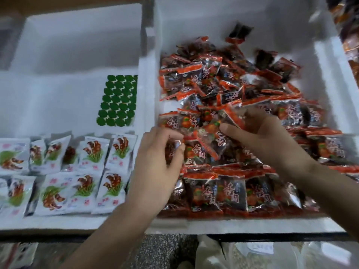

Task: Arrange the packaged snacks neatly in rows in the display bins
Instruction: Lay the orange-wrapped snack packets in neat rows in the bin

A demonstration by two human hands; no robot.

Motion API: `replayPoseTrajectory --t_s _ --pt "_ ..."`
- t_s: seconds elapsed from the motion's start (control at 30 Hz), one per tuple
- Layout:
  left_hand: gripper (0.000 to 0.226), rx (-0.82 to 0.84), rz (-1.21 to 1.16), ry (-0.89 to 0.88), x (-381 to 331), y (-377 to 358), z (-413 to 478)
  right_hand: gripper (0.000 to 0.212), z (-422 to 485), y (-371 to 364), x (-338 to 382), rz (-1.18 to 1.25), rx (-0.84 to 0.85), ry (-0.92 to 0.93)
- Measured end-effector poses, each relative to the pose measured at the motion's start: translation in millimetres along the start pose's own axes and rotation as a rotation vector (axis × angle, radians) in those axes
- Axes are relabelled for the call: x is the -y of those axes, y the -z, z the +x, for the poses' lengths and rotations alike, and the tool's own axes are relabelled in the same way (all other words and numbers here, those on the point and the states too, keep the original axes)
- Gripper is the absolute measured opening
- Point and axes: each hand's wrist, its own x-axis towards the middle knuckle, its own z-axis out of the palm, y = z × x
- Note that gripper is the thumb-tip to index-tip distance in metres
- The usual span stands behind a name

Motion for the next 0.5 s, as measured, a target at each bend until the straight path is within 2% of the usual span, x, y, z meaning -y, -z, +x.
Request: replayPoseTrajectory --t_s 0.07,0.17,0.27,0.37,0.5 --pt "0.022 0.038 0.254 -0.139 17.2 4.4 -1.5 0.013 10.8 -1.2 -0.4 -0.228 0.060 0.109" --pt "0.035 0.141 0.454 -0.235 32.7 3.9 -5.1 0.017 23.2 -11.1 -2.3 -0.420 0.204 0.160" --pt "0.041 0.170 0.519 -0.277 38.1 2.3 -3.4 0.023 33.0 -23.1 -10.0 -0.528 0.312 0.158" --pt "0.046 0.190 0.530 -0.299 41.1 2.4 1.0 0.035 36.7 -32.4 -18.5 -0.569 0.330 0.208" --pt "0.047 0.218 0.518 -0.309 46.2 3.1 1.5 0.063 29.3 -34.4 -24.3 -0.624 0.345 0.343"
